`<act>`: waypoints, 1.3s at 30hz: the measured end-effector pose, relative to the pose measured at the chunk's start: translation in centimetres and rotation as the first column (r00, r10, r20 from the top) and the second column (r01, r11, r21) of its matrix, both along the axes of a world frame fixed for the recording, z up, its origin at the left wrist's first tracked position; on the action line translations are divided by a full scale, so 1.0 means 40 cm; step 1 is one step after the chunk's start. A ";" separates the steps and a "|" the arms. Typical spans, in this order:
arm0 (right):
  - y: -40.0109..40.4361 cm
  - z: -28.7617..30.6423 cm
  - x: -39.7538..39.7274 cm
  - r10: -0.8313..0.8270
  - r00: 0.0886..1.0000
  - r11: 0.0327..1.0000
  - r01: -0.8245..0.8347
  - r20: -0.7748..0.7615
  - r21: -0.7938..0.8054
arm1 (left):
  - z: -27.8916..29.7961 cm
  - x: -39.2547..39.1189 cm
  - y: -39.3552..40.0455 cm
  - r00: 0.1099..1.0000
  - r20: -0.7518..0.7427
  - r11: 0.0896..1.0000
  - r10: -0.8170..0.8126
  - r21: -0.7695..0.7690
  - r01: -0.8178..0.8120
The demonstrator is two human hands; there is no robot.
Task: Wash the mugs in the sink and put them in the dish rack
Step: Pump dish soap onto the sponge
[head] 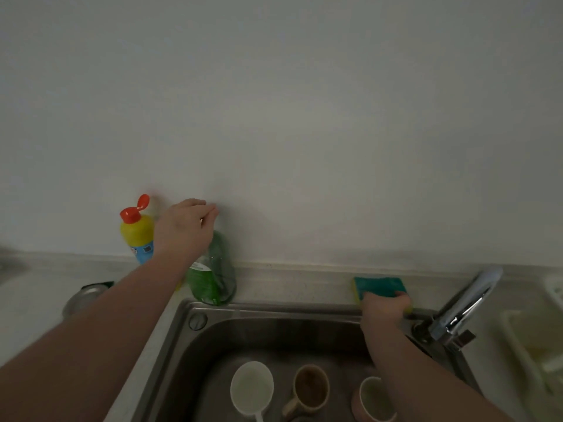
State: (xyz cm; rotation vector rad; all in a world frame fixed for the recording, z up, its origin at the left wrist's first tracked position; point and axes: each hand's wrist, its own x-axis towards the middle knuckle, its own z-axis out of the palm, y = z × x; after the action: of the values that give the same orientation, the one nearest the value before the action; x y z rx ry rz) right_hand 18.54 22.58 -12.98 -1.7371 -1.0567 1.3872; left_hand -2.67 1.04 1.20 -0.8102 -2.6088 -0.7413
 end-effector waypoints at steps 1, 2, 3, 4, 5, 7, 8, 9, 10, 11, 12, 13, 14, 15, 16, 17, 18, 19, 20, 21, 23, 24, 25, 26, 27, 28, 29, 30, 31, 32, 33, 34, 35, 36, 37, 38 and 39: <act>-0.007 0.009 -0.003 0.001 1.000 1.000 0.000 -0.021 0.016 | 0.004 0.001 0.000 1.000 0.017 1.000 0.002 0.008 -0.002; -0.016 0.025 -0.005 0.004 0.997 1.000 -0.002 -0.074 0.023 | 0.007 0.002 -0.001 0.999 0.036 1.000 0.005 0.013 -0.006; -0.016 0.023 -0.012 0.018 0.994 0.997 -0.010 -0.110 0.072 | 0.010 0.002 -0.002 0.998 0.058 1.000 0.010 0.015 -0.011; -0.023 0.032 -0.015 0.049 0.990 0.995 -0.037 -0.132 0.089 | 0.014 0.002 -0.005 0.996 0.085 1.000 0.019 0.020 -0.021; -0.025 0.031 -0.021 0.083 0.982 0.992 -0.066 -0.171 0.104 | 0.019 0.000 -0.009 0.992 0.122 0.999 0.031 0.038 -0.036; -0.045 0.043 -0.030 0.160 0.959 0.985 -0.140 -0.234 0.097 | 0.030 -0.008 -0.020 0.972 0.230 0.992 0.046 0.102 -0.071; -0.061 0.051 -0.035 0.197 0.948 0.979 -0.178 -0.249 0.098 | 0.035 -0.013 -0.026 0.956 0.292 0.987 0.040 0.137 -0.083; -0.072 0.057 -0.040 0.233 0.932 0.972 -0.211 -0.279 0.107 | 0.038 -0.019 -0.032 0.935 0.353 0.981 0.025 0.172 -0.091; -0.086 0.065 -0.047 0.267 0.913 0.963 -0.243 -0.307 0.115 | 0.040 -0.023 -0.036 0.913 0.407 0.973 0.007 0.208 -0.101; -0.096 0.066 -0.055 0.297 0.894 0.955 -0.271 -0.335 0.122 | 0.039 -0.025 -0.040 0.892 0.452 0.964 -0.007 0.239 -0.113; -0.106 0.069 -0.064 0.321 0.877 0.947 -0.297 -0.358 0.122 | 0.038 -0.025 -0.042 0.875 0.484 0.956 -0.018 0.263 -0.126; -0.115 0.075 -0.075 0.333 0.860 0.943 -0.309 -0.387 0.123 | 0.035 -0.024 -0.043 0.863 0.504 0.949 -0.030 0.286 -0.135; -0.126 0.088 -0.088 0.345 0.839 0.938 -0.325 -0.420 0.119 | 0.032 -0.024 -0.043 0.851 0.523 0.940 -0.044 0.310 -0.142; -0.135 0.102 -0.101 0.353 0.814 0.932 -0.346 -0.462 0.103 | 0.030 -0.026 -0.042 0.838 0.542 0.930 -0.058 0.334 -0.152; -0.146 0.121 -0.114 0.362 0.782 0.923 -0.376 -0.507 0.080 | 0.029 -0.028 -0.042 0.827 0.558 0.922 -0.069 0.353 -0.161; -0.156 0.141 -0.127 0.371 0.748 0.911 -0.408 -0.551 0.059 | 0.028 -0.032 -0.043 0.820 0.567 0.917 -0.075 0.363 -0.166; -0.167 0.163 -0.141 0.388 0.712 0.895 -0.443 -0.586 0.055 | 0.028 -0.036 -0.043 0.820 0.568 0.916 -0.075 0.365 -0.168; -0.178 0.183 -0.154 0.409 0.682 0.878 -0.476 -0.607 0.057 | 0.028 -0.039 -0.044 0.823 0.564 0.916 -0.073 0.365 -0.169; -0.188 0.200 -0.169 0.434 0.659 0.859 -0.509 -0.614 0.062 | 0.028 -0.042 -0.043 0.825 0.560 0.914 -0.073 0.369 -0.169; -0.199 0.217 -0.184 0.453 0.639 0.843 -0.533 -0.621 0.067 | 0.028 -0.045 -0.042 0.825 0.560 0.910 -0.076 0.378 -0.172; -0.217 0.243 -0.215 0.468 0.613 0.826 -0.560 -0.636 0.067 | 0.026 -0.051 -0.041 0.818 0.568 0.901 -0.093 0.398 -0.174; -0.227 0.256 -0.231 0.475 0.605 0.819 -0.569 -0.639 0.071 | 0.025 -0.054 -0.041 0.811 0.575 0.896 -0.107 0.409 -0.172; -0.236 0.269 -0.247 0.487 0.598 0.811 -0.580 -0.636 0.076 | 0.023 -0.059 -0.042 0.802 0.585 0.890 -0.123 0.422 -0.171; -0.244 0.280 -0.261 0.506 0.592 0.800 -0.594 -0.628 0.086 | 0.020 -0.063 -0.043 0.794 0.593 0.889 -0.136 0.426 -0.166; -0.252 0.290 -0.275 0.527 0.586 0.788 -0.608 -0.616 0.095 | 0.018 -0.067 -0.044 0.789 0.598 0.894 -0.139 0.419 -0.160; -0.260 0.297 -0.287 0.545 0.582 0.777 -0.622 -0.604 0.101 | 0.017 -0.069 -0.045 0.790 0.599 0.903 -0.135 0.403 -0.152; -0.267 0.302 -0.298 0.559 0.581 0.768 -0.632 -0.592 0.104 | 0.016 -0.069 -0.045 0.794 0.594 0.910 -0.130 0.389 -0.142; -0.275 0.307 -0.308 0.572 0.581 0.761 -0.640 -0.579 0.108 | 0.015 -0.069 -0.045 0.803 0.582 0.915 -0.128 0.382 -0.131; -0.282 0.310 -0.316 0.581 0.585 0.757 -0.644 -0.566 0.111 | 0.013 -0.070 -0.044 0.814 0.567 0.917 -0.128 0.380 -0.120; -0.287 0.314 -0.324 0.590 0.585 0.752 -0.649 -0.556 0.115 | 0.011 -0.070 -0.044 0.825 0.551 0.919 -0.128 0.379 -0.111; -0.292 0.316 -0.330 0.598 0.585 0.748 -0.652 -0.548 0.121 | 0.009 -0.070 -0.044 0.831 0.541 0.919 -0.127 0.380 -0.107; -0.295 0.318 -0.336 0.607 0.583 0.744 -0.656 -0.540 0.128 | 0.007 -0.070 -0.044 0.834 0.536 0.918 -0.131 0.383 -0.102; -0.299 0.320 -0.340 0.617 0.581 0.738 -0.661 -0.531 0.134 | 0.005 -0.072 -0.044 0.835 0.535 0.918 -0.133 0.383 -0.099; -0.302 0.321 -0.342 0.625 0.578 0.733 -0.666 -0.525 0.138 | 0.003 -0.074 -0.046 0.834 0.535 0.920 -0.133 0.380 -0.098; -0.305 0.322 -0.344 0.629 0.577 0.730 -0.669 -0.521 0.141 | 0.002 -0.076 -0.048 0.833 0.537 0.922 -0.131 0.376 -0.097; -0.308 0.323 -0.346 0.634 0.575 0.726 -0.672 -0.517 0.143 | 0.003 -0.077 -0.050 0.832 0.539 0.923 -0.132 0.373 -0.095; -0.310 0.323 -0.346 0.640 0.573 0.722 -0.676 -0.511 0.146 | 0.004 -0.077 -0.051 0.831 0.539 0.924 -0.133 0.370 -0.093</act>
State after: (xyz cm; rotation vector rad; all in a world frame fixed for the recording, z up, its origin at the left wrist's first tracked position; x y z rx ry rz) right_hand 4.70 10.18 -0.07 -0.8563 -1.3975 2.2253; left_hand -5.75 -0.98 1.34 -0.5565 -2.7731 -1.6515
